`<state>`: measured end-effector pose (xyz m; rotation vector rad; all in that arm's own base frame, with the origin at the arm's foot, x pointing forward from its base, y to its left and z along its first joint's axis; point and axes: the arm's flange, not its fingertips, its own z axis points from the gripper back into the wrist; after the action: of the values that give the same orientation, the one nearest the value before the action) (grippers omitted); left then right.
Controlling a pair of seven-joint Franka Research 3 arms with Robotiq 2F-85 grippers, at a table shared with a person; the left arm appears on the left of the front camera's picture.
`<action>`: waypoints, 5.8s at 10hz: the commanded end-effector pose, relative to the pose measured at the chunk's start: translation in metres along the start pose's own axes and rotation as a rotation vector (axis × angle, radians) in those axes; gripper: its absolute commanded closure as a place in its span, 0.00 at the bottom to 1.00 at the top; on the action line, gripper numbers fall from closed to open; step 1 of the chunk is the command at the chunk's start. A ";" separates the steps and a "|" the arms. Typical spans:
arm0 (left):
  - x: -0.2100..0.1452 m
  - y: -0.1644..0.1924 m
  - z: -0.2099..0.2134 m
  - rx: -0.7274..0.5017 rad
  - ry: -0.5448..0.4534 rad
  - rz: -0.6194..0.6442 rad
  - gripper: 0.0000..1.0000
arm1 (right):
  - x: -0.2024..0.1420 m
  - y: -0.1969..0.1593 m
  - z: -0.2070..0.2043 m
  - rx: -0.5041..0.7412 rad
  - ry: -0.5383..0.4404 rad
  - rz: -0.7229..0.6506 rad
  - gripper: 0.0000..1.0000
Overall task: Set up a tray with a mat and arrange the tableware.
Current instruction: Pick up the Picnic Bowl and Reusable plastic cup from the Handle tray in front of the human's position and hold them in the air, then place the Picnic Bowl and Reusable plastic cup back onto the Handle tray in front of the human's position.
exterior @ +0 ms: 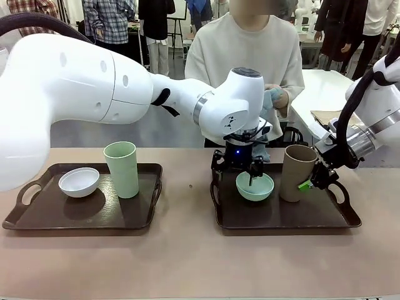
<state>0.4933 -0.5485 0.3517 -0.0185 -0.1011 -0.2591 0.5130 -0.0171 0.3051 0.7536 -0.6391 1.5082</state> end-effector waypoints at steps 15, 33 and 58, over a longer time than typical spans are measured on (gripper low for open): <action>0.004 0.020 0.019 0.013 0.037 0.026 1.00 | 0.023 0.012 0.037 -0.034 -0.054 0.010 1.00; -0.054 0.028 0.212 -0.080 -0.146 0.068 1.00 | 0.117 0.102 0.164 -0.095 -0.042 0.095 1.00; -0.054 0.028 0.212 -0.080 -0.146 0.068 1.00 | 0.117 0.102 0.164 -0.095 -0.042 0.095 1.00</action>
<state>0.4276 -0.5030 0.5567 -0.1284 -0.2271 -0.1799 0.4243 -0.0785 0.5007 0.6924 -0.7557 1.5371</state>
